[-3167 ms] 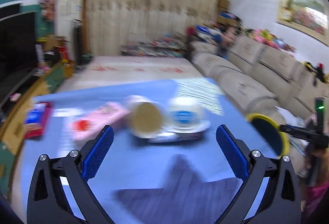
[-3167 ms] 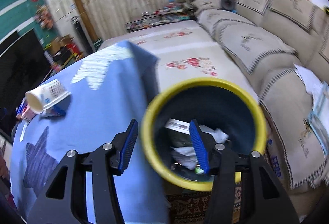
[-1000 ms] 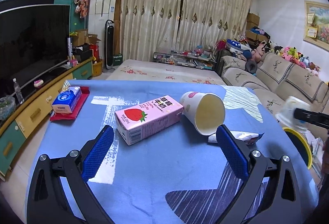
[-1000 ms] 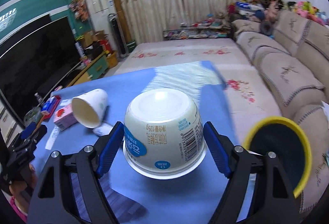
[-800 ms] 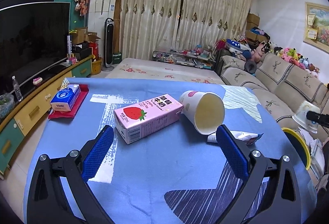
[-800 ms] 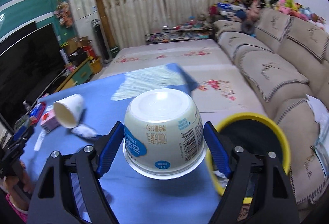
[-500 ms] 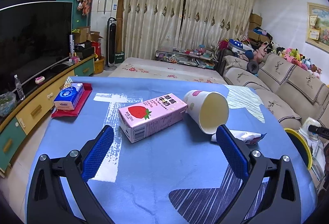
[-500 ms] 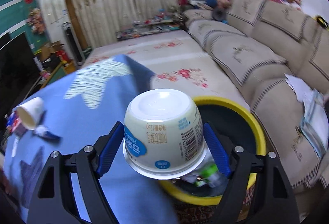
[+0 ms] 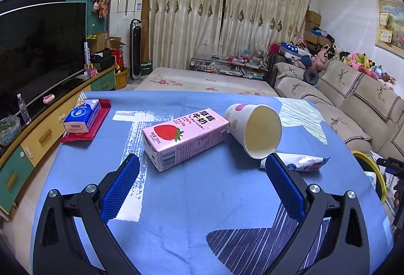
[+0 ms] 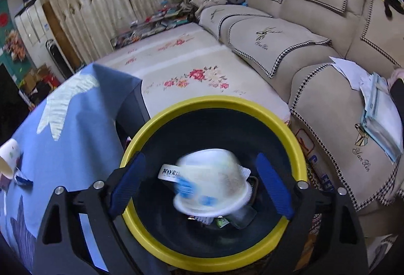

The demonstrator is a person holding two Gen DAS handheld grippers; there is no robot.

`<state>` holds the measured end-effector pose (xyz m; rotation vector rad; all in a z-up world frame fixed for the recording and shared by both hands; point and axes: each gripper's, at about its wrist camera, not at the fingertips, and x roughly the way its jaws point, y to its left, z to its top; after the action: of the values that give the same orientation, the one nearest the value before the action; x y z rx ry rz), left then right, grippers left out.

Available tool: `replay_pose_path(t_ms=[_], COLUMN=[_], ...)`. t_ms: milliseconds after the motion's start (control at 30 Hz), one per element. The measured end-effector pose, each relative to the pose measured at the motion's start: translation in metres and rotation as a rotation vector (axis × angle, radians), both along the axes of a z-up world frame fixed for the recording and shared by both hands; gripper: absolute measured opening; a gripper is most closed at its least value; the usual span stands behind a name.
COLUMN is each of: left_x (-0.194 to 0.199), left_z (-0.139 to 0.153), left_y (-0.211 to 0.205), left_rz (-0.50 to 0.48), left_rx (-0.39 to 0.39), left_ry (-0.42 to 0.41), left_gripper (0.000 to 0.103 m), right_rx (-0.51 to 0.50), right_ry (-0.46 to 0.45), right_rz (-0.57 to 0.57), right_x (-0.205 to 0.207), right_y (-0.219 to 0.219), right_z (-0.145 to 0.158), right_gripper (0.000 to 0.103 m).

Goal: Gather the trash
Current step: 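Carry the yogurt cup over the yellow bin and open the right gripper, then grasp the white paper cup with pink print using the left gripper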

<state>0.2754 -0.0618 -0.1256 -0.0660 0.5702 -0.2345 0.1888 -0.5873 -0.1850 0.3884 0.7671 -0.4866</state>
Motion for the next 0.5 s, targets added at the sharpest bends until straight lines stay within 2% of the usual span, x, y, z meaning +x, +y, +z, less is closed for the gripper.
replay_pose_path(t_ms=[267, 500], left_x=[-0.002, 0.018], left_z=[-0.004, -0.004], left_y=[-0.010, -0.030], left_rz=[-0.014, -0.059], left_rx=[0.043, 0.063], left_ry=[0.003, 0.095], left_gripper=[0.098, 0.098], right_rx=[-0.001, -0.025], right_ry=[-0.089, -0.152], right_rz=[0.046, 0.136], right_x=[-0.020, -0.023], right_y=[0.028, 0.061], right_z=[0.027, 0.051], right_gripper=[0.085, 0.085])
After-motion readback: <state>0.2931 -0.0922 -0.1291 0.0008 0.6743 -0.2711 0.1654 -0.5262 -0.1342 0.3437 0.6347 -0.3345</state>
